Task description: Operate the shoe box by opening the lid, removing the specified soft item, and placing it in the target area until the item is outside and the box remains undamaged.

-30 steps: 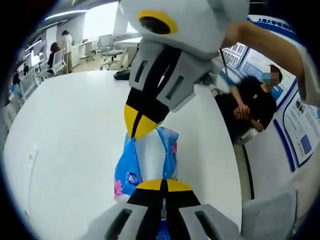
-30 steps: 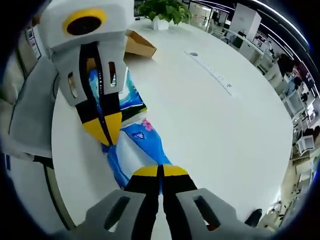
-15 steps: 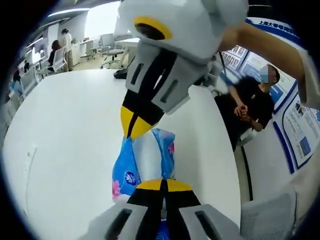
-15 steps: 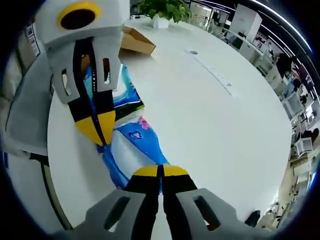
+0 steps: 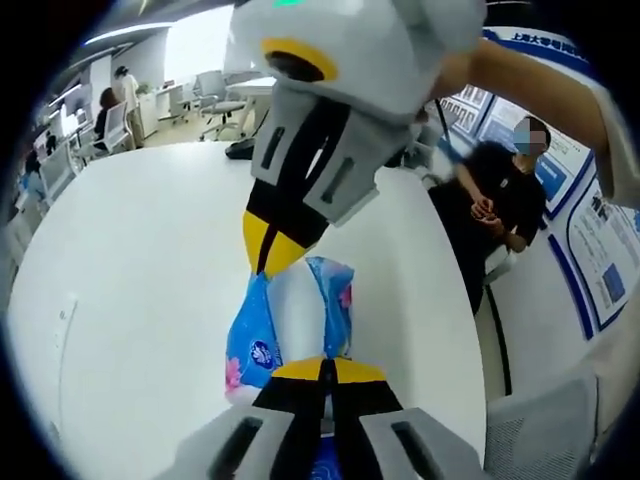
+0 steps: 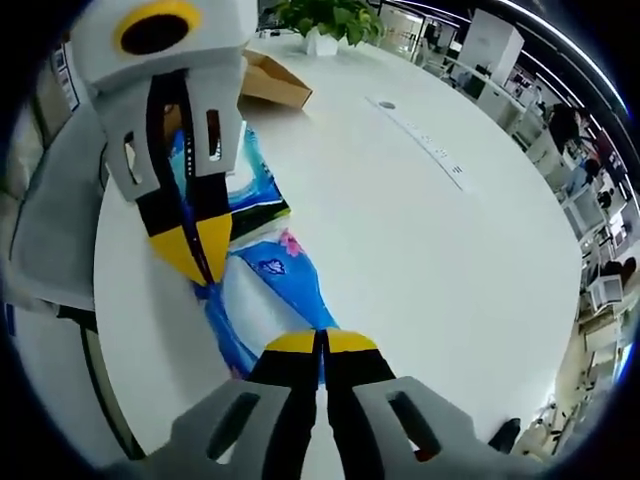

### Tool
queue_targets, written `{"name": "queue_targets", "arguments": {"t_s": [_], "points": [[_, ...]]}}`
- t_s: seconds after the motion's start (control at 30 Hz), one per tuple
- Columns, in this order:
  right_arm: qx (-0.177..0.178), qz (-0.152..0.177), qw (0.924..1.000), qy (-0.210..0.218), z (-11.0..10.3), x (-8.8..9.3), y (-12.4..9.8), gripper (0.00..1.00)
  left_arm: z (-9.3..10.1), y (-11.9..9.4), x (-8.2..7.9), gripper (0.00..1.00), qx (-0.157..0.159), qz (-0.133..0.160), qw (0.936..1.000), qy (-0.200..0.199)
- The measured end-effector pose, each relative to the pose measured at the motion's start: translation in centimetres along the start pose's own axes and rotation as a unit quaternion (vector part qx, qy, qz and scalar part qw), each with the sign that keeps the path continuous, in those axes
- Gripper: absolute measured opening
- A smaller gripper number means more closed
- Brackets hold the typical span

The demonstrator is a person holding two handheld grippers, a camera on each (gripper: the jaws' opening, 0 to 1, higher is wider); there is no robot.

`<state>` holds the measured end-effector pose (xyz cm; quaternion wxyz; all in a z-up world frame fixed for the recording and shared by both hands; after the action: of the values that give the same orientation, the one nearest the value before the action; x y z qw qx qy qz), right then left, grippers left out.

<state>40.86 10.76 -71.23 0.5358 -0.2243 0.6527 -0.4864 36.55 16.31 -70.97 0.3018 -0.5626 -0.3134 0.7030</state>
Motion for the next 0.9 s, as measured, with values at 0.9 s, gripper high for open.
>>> {"name": "queue_targets", "arguments": {"t_s": [0.9], "points": [[0.013, 0.026, 0.9991, 0.031, -1.5, -2.2, -2.5, 0.27, 0.8, -4.3, 0.5, 0.30, -0.030, 0.023, 0.9991, 0.020]]}}
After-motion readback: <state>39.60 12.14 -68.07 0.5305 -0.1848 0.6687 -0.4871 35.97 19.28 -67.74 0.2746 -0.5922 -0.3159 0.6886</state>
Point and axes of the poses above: the point that each gripper's makers call its tool centre point, and the gripper's own axes: y roughly forward along the fingers, z roughly to its right, x roughly out of its underside, the point moved 2 cm from there along -y, roughly backward along the fingers, and after that the axes turned 3 degrees about -x, right-handed, at the moved point
